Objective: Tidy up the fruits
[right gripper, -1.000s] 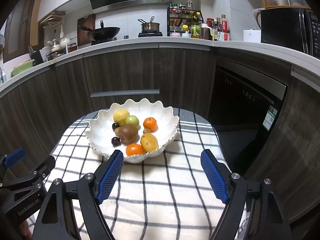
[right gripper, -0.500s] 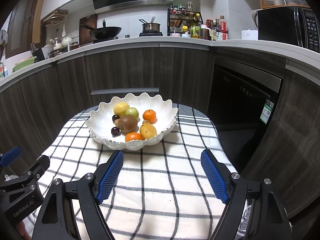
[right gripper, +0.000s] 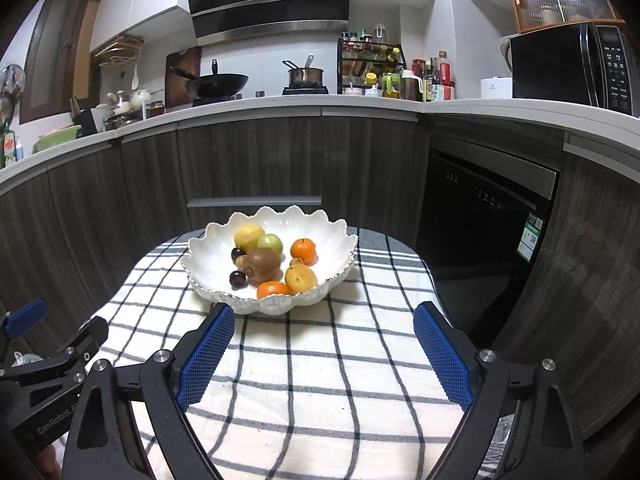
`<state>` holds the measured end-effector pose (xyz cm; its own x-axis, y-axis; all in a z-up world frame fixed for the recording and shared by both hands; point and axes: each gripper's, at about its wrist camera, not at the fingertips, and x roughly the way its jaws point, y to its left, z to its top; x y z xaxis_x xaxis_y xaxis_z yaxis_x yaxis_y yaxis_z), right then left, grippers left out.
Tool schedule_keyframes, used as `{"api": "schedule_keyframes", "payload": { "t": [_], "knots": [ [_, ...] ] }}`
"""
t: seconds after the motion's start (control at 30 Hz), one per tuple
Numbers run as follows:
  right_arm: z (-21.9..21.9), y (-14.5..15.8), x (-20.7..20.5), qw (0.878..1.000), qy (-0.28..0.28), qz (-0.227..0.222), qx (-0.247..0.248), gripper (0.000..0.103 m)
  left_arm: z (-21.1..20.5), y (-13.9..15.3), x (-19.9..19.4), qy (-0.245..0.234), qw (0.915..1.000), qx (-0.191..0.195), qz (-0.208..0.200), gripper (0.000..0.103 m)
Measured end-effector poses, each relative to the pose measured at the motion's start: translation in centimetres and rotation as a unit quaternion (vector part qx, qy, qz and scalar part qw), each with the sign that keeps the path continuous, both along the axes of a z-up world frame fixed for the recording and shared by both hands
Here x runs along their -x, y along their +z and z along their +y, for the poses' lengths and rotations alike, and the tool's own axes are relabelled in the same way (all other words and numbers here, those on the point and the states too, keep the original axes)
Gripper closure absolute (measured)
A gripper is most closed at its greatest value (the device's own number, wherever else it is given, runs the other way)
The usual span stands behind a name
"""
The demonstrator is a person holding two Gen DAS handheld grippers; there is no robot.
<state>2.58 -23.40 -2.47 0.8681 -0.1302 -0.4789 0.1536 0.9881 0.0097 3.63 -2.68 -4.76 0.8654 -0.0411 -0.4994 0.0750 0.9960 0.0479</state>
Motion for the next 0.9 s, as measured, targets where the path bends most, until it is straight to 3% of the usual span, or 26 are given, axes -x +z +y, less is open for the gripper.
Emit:
{"api": "schedule_keyframes", "payload": {
  "t": [0.9],
  "knots": [
    [-0.14,0.14,0.13,1.0,-0.008,-0.003,0.0,0.011,-0.13,0.07,-0.29,0.005,1.0,-0.003,-0.003,0.011]
  ]
}}
